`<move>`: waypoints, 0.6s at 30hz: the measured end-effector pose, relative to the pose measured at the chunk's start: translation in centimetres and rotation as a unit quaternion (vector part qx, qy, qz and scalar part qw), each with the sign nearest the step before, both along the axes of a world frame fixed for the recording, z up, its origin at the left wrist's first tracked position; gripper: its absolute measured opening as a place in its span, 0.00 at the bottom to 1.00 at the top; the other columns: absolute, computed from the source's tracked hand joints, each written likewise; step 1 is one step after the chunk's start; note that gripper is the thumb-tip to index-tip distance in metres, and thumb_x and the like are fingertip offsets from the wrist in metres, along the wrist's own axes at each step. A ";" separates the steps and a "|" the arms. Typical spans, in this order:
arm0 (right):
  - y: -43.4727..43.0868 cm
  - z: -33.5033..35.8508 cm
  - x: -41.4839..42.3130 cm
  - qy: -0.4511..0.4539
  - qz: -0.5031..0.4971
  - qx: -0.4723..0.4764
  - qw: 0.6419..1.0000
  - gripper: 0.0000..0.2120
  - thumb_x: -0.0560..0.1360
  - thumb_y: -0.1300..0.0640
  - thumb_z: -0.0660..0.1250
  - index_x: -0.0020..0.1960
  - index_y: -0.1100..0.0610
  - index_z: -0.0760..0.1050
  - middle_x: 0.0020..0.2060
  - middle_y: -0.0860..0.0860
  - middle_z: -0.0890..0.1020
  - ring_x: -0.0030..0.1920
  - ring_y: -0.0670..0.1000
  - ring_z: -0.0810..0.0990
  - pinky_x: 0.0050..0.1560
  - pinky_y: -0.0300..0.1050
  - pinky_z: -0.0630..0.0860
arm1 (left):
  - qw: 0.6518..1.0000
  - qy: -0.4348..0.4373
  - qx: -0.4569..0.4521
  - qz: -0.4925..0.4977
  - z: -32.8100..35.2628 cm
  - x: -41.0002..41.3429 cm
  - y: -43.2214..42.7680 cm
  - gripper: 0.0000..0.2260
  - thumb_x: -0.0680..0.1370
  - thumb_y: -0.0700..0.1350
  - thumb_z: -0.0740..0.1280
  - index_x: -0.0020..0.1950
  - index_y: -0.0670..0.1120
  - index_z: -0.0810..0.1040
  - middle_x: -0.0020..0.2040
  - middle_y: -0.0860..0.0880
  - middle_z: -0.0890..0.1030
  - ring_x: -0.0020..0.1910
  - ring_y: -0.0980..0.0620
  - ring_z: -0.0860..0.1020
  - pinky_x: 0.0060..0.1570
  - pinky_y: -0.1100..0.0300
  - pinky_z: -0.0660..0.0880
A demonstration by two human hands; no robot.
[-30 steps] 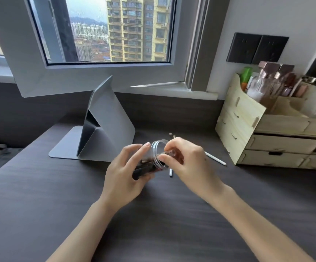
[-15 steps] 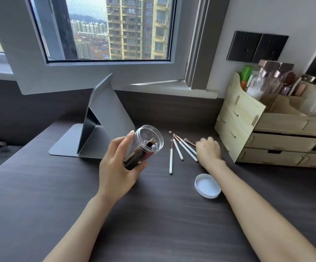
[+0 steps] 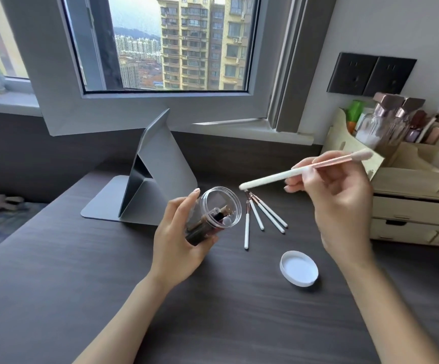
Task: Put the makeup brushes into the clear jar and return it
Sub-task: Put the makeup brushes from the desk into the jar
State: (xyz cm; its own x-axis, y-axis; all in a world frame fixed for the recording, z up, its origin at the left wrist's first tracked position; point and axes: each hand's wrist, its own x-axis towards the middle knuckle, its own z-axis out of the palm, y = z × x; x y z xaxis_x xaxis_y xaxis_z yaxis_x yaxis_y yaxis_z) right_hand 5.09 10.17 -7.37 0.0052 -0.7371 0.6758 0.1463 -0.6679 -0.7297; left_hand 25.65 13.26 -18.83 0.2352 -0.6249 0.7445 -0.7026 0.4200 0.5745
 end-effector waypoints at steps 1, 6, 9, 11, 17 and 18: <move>1.6 0.2 0.5 0.003 0.046 -0.005 0.999 0.10 0.73 0.71 0.62 0.43 0.56 0.70 0.35 0.50 0.83 0.34 0.51 0.81 0.39 0.43 0.81 | 1.000 0.003 0.003 -0.005 0.0 0.0 0.0 0.37 0.61 0.45 0.76 0.68 0.52 0.66 0.58 0.58 0.70 0.54 0.65 0.70 0.53 0.76 0.65; 1.9 -2.9 3.3 0.175 -0.003 -0.011 0.985 0.06 0.70 0.63 0.70 0.43 0.56 0.74 0.39 0.47 0.83 0.40 0.49 0.83 0.40 0.45 0.79 | 1.000 -0.017 -0.003 -0.026 0.0 -0.2 0.2 0.36 0.61 0.44 0.77 0.67 0.51 0.67 0.58 0.56 0.70 0.54 0.59 0.72 0.52 0.73 0.68; 1.3 -4.4 4.4 0.292 -0.085 -0.100 0.948 0.06 0.71 0.54 0.67 0.41 0.57 0.79 0.41 0.43 0.82 0.46 0.45 0.79 0.48 0.42 0.75 | 0.999 -0.029 -0.002 -0.030 0.0 -0.3 0.4 0.35 0.62 0.44 0.77 0.67 0.50 0.68 0.59 0.55 0.71 0.54 0.60 0.72 0.52 0.73 0.68; 1.2 -4.9 4.6 0.338 -0.118 -0.154 0.921 0.09 0.72 0.52 0.65 0.41 0.55 0.81 0.46 0.45 0.84 0.49 0.48 0.77 0.53 0.44 0.73 | 0.999 -0.019 0.001 -0.029 0.0 -0.3 0.4 0.35 0.62 0.44 0.77 0.67 0.50 0.68 0.59 0.55 0.71 0.55 0.61 0.72 0.53 0.73 0.68; -1.2 -4.4 2.1 0.155 -0.067 0.050 0.984 0.09 0.75 0.54 0.62 0.44 0.52 0.82 0.44 0.47 0.83 0.49 0.45 0.78 0.49 0.38 0.72 | 1.000 0.009 -0.010 -0.012 0.3 -0.1 0.1 0.36 0.60 0.43 0.76 0.65 0.51 0.67 0.57 0.56 0.70 0.53 0.73 0.69 0.50 0.77 0.66; -2.9 -4.8 1.6 0.170 -0.135 0.087 0.972 0.09 0.75 0.55 0.62 0.42 0.52 0.82 0.40 0.49 0.83 0.44 0.48 0.79 0.44 0.42 0.73 | 1.000 0.015 -0.011 -0.010 0.3 -0.1 0.1 0.36 0.60 0.42 0.76 0.65 0.51 0.67 0.56 0.57 0.70 0.53 0.74 0.69 0.50 0.78 0.66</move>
State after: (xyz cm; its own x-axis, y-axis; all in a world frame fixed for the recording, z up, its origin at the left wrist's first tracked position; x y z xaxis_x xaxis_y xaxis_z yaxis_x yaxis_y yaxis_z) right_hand 6.74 7.28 -12.13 -0.0022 -0.8456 0.5338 -0.2872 -0.5107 -0.8103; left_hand 25.59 13.36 -18.54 0.2447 -0.6131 0.7512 -0.6770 0.4466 0.5850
